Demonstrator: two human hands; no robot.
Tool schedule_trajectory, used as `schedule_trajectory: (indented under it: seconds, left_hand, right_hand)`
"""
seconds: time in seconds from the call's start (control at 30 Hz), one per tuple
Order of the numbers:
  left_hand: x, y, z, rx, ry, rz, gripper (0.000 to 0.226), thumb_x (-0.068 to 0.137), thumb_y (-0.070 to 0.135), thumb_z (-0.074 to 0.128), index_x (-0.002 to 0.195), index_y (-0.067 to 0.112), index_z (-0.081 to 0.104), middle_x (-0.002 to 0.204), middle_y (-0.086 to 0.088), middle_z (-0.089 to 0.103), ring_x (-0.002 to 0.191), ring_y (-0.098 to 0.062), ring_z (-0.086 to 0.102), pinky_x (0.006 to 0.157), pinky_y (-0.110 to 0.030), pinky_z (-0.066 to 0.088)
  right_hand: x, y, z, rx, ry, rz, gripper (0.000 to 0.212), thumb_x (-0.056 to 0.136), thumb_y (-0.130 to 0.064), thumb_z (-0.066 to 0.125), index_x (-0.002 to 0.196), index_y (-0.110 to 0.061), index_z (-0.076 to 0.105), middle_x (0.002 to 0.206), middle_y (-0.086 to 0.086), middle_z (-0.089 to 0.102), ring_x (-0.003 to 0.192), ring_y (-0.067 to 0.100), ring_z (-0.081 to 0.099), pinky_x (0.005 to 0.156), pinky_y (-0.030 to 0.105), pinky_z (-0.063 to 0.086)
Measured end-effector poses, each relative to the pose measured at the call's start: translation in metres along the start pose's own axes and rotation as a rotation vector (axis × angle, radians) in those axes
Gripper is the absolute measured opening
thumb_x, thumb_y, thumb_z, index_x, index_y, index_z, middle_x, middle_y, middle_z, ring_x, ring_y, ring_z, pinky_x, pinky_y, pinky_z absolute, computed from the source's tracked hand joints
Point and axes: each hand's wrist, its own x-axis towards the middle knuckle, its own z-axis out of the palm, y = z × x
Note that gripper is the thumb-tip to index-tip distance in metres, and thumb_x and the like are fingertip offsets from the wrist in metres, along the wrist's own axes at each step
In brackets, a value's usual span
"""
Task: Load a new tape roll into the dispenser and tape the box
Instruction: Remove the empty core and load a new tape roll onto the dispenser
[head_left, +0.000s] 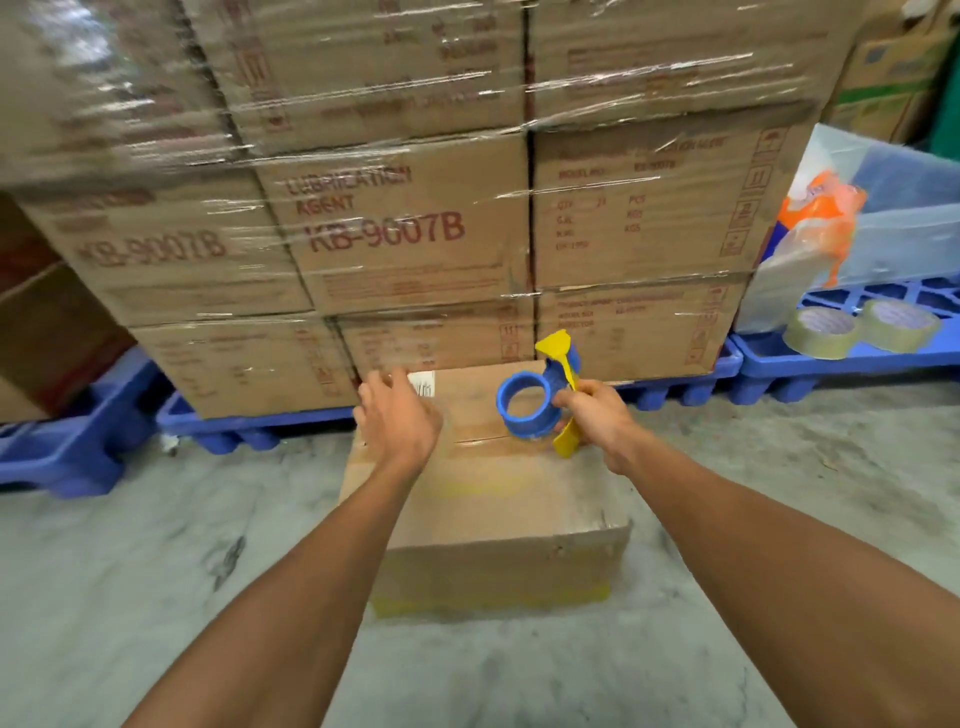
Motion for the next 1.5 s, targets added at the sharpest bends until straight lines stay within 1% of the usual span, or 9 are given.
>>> schedule_trajectory:
  seconds: [0.17, 0.43, 0.83, 0.97, 1.03, 1.1, 1.2, 1.33, 1.5]
  left_hand:
    - [0.016, -0.031, 0.013, -0.228, -0.196, -0.385, 0.052, 0.086, 0.018, 0.061, 0.135, 0.004, 0.049, 0.136, -0.02, 0.054, 0.126, -0.038, 0.052, 0.103, -0.042, 0.047]
    - [0.003, -0.022, 0.016, -0.589, -0.125, -0.133, 0.029, 0.084, -0.006, 0.046, 0.103, 0.014, 0.056, 0.096, -0.005, 0.062, 0.082, -0.025, 0.056, 0.057, -0.027, 0.042]
    - [-0.014, 0.033, 0.011, -0.869, -0.282, 0.231, 0.048, 0.089, 0.004, 0.055, 0.119, 0.038, 0.07, 0.115, 0.002, 0.061, 0.106, -0.025, 0.064, 0.095, -0.047, 0.055]
    - [-0.021, 0.044, 0.008, -0.927, -0.345, 0.161, 0.037, 0.093, 0.008, 0.053, 0.121, 0.027, 0.069, 0.122, 0.002, 0.07, 0.116, -0.022, 0.064, 0.102, -0.042, 0.053]
    - [-0.022, 0.047, 0.006, -0.879, -0.326, 0.114, 0.019, 0.094, 0.031, 0.058, 0.103, 0.024, 0.073, 0.101, -0.001, 0.075, 0.099, -0.024, 0.069, 0.091, -0.048, 0.057]
    - [-0.02, 0.048, 0.011, -0.814, -0.277, 0.04, 0.042, 0.087, 0.054, 0.056, 0.088, 0.015, 0.072, 0.088, -0.015, 0.072, 0.08, -0.028, 0.066, 0.074, -0.052, 0.058]
    - [-0.017, 0.054, 0.016, -0.902, -0.273, -0.178, 0.044, 0.092, 0.046, 0.056, 0.097, 0.005, 0.072, 0.104, -0.021, 0.063, 0.079, -0.034, 0.072, 0.051, -0.043, 0.061]
    - [-0.013, 0.063, 0.023, -0.788, -0.171, -0.287, 0.042, 0.086, 0.051, 0.053, 0.077, 0.014, 0.069, 0.108, -0.019, 0.061, 0.084, -0.042, 0.07, 0.065, -0.048, 0.063]
    - [-0.025, 0.074, 0.017, -0.634, -0.12, -0.284, 0.049, 0.092, 0.045, 0.05, 0.079, 0.001, 0.069, 0.085, -0.021, 0.072, 0.111, -0.029, 0.054, 0.088, -0.038, 0.053]
  right_hand:
    - [0.0, 0.004, 0.025, -0.043, -0.054, -0.031, 0.051, 0.055, -0.034, 0.072, 0.103, -0.017, 0.066, 0.094, 0.004, 0.07, 0.092, 0.025, 0.069, 0.094, 0.049, 0.056]
    - [-0.011, 0.001, 0.006, -0.229, 0.003, -0.137, 0.042, 0.081, -0.016, 0.072, 0.119, -0.018, 0.055, 0.113, 0.006, 0.068, 0.106, 0.025, 0.065, 0.097, 0.042, 0.051]
    - [-0.013, -0.006, -0.022, -0.135, 0.0, -0.334, 0.055, 0.076, -0.014, 0.074, 0.125, -0.025, 0.05, 0.112, -0.003, 0.064, 0.105, 0.02, 0.064, 0.095, 0.042, 0.052]
    - [-0.012, -0.007, -0.033, -0.055, -0.09, -0.338, 0.059, 0.077, -0.013, 0.077, 0.129, -0.023, 0.05, 0.109, -0.002, 0.062, 0.099, 0.019, 0.065, 0.093, 0.038, 0.054]
    - [-0.011, -0.006, -0.039, -0.026, -0.145, -0.324, 0.059, 0.079, -0.009, 0.076, 0.131, -0.02, 0.05, 0.109, -0.001, 0.061, 0.099, 0.017, 0.064, 0.095, 0.038, 0.054]
    - [-0.01, -0.003, -0.044, -0.012, -0.202, -0.297, 0.059, 0.08, -0.006, 0.075, 0.132, -0.018, 0.049, 0.112, 0.0, 0.061, 0.1, 0.016, 0.063, 0.097, 0.039, 0.053]
    - [-0.014, -0.003, -0.045, 0.012, -0.276, -0.259, 0.059, 0.081, -0.01, 0.078, 0.132, -0.019, 0.049, 0.114, 0.001, 0.063, 0.1, 0.012, 0.065, 0.087, 0.03, 0.054]
    - [-0.013, -0.002, -0.041, 0.109, -0.304, -0.205, 0.066, 0.078, -0.023, 0.084, 0.134, -0.018, 0.048, 0.122, 0.006, 0.065, 0.11, 0.021, 0.069, 0.082, 0.029, 0.057]
    - [-0.013, -0.006, -0.038, 0.295, -0.34, -0.161, 0.053, 0.083, -0.018, 0.079, 0.128, -0.015, 0.052, 0.117, 0.007, 0.067, 0.104, 0.022, 0.069, 0.099, 0.039, 0.053]
